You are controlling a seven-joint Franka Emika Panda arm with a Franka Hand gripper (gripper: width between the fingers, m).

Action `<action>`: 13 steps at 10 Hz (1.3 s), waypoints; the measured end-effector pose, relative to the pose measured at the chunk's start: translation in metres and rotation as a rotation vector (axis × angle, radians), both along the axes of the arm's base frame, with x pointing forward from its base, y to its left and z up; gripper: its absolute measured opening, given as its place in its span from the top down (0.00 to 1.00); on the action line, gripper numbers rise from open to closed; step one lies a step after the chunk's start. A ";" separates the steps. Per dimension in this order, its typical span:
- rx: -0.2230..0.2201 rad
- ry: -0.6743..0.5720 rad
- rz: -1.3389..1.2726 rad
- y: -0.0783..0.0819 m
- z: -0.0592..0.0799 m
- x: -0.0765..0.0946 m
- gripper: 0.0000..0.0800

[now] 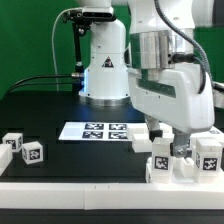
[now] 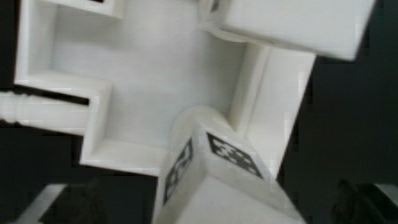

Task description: Assemble chair

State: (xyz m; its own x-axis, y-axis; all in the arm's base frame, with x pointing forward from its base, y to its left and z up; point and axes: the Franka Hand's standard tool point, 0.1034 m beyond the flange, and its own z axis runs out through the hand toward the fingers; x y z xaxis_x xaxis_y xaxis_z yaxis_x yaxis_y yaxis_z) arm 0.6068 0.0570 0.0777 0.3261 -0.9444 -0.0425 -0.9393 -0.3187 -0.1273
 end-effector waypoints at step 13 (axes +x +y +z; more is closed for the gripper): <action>-0.051 -0.012 -0.118 -0.012 0.005 0.008 0.64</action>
Offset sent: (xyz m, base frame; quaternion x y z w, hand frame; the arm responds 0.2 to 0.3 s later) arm 0.0131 0.0063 0.0029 0.0071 0.0341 -0.4631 0.8856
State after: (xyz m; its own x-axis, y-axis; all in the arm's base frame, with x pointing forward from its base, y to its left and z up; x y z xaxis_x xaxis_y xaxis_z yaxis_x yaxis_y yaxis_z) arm 0.6150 0.0452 0.0832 0.2130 -0.9770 0.0101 -0.9691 -0.2126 -0.1251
